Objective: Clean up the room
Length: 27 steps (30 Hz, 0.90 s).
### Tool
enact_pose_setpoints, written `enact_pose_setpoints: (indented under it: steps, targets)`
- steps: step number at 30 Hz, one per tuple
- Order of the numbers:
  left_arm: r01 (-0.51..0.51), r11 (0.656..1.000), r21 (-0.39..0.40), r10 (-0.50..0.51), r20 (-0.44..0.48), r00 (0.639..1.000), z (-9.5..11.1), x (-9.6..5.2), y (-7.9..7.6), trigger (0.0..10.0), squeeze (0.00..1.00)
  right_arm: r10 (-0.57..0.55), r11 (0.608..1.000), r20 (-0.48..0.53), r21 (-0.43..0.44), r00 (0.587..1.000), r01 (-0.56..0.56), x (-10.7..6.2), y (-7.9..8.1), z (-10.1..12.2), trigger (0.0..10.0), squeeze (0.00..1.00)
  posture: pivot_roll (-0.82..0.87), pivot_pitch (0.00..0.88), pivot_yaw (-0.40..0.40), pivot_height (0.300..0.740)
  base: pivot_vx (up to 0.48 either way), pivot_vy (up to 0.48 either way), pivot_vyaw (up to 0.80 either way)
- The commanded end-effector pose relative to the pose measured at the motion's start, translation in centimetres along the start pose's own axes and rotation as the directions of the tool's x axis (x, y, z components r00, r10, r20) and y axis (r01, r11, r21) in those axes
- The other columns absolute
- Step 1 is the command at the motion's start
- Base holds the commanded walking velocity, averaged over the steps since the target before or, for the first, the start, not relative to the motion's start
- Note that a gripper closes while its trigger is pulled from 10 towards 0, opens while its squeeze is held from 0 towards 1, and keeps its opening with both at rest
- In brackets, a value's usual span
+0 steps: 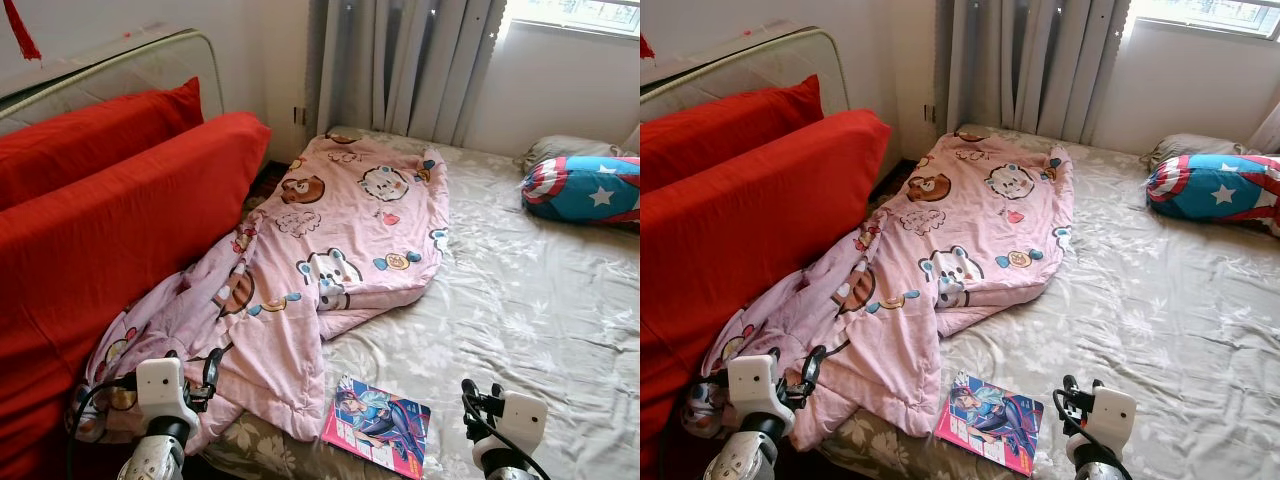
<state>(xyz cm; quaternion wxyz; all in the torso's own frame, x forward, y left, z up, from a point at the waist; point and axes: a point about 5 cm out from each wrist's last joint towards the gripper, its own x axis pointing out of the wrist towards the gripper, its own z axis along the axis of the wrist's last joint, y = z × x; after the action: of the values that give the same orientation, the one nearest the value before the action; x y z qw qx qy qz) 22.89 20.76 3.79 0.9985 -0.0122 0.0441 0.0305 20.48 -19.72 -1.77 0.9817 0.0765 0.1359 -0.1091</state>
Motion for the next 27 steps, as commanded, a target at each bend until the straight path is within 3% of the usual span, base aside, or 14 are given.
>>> enact_pose_setpoints:
  steps: [1,27]
  targets:
    - [0.014,1.0,-0.004,-0.014,0.009,1.0,0.5,0.2,-0.4,10.0,0.0,-0.006,1.0,-0.007,-0.006,1.0,0.006,0.1,-0.2,0.0,10.0,0.0,0.03,0.0,-0.052,0.72,0.0,0.0,0.0]
    - [0.029,1.0,0.009,-0.029,-0.003,1.0,1.0,0.3,-0.6,10.0,0.0,0.013,1.0,0.029,-0.027,0.999,-0.012,0.8,0.5,1.2,10.0,0.0,0.05,0.0,-0.062,0.71,0.0,0.0,0.0]
